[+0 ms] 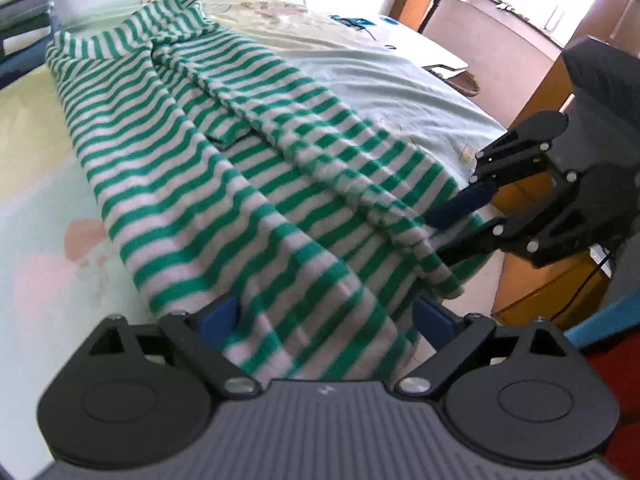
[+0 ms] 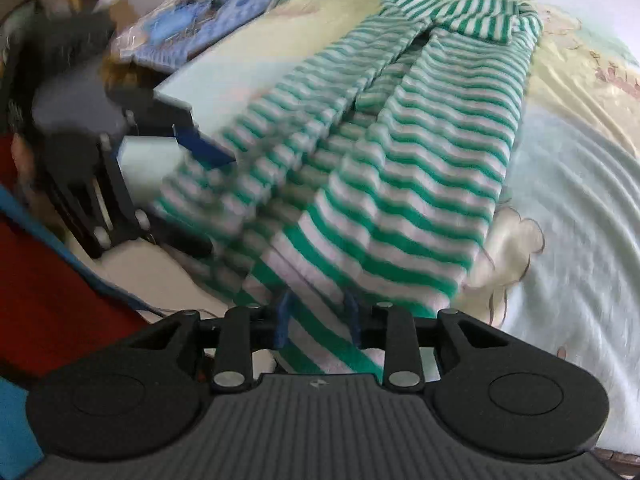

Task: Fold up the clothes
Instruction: 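Lay the shirt lengthwise flat on the bed with both grippers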

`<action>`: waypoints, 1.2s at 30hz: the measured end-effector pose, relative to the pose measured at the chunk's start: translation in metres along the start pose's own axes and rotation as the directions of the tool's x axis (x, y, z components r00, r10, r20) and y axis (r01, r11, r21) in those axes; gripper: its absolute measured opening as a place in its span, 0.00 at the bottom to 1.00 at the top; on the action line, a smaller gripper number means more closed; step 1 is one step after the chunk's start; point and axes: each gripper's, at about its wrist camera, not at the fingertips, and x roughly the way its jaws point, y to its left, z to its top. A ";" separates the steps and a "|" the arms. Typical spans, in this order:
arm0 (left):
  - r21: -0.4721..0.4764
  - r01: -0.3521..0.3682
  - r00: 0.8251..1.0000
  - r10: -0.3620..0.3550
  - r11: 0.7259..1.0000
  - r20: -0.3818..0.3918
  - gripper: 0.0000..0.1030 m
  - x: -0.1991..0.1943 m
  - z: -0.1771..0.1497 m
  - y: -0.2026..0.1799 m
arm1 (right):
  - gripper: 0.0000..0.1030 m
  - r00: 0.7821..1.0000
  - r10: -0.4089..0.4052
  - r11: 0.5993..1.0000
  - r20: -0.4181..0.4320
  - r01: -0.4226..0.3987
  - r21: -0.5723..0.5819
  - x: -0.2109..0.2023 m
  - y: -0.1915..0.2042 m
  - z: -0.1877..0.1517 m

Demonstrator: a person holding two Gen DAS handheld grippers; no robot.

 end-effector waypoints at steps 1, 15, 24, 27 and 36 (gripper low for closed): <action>-0.004 -0.012 1.000 0.012 1.000 -0.001 0.95 0.000 -0.002 -0.005 | 0.31 1.000 0.005 1.000 0.004 -0.005 -0.010 -0.003 0.001 -0.001; -0.155 0.004 0.999 0.003 0.988 0.046 0.97 -0.011 -0.011 -0.037 | 0.29 0.987 0.068 0.989 0.146 -0.086 0.120 -0.006 -0.022 0.000; -0.152 0.000 1.000 0.003 0.988 0.020 0.97 -0.001 -0.010 -0.056 | 0.31 0.979 0.084 0.993 0.188 -0.098 0.069 0.012 -0.014 -0.013; -0.174 -0.022 1.000 0.025 0.985 0.017 0.94 -0.015 -0.012 -0.056 | 0.30 0.979 0.079 0.989 0.187 -0.100 0.107 -0.005 -0.022 -0.016; -0.449 -0.148 0.980 0.190 0.881 0.051 0.88 -0.054 -0.047 -0.006 | 0.32 0.991 0.036 0.921 0.132 -0.084 0.380 -0.033 -0.062 -0.045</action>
